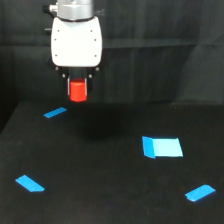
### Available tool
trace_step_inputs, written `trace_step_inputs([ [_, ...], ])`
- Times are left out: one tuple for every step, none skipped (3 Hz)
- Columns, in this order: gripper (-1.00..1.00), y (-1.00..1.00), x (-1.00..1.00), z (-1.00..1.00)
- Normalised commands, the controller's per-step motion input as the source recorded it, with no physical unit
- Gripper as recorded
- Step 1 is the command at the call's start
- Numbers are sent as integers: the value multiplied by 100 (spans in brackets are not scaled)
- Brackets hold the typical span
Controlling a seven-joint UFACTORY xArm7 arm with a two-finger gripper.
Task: Pick up the red object from the table
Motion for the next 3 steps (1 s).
trace_step_inputs([
  [-94, 2, -13, 1],
  [-100, 2, -1, 0],
  [-97, 7, 2, -7],
])
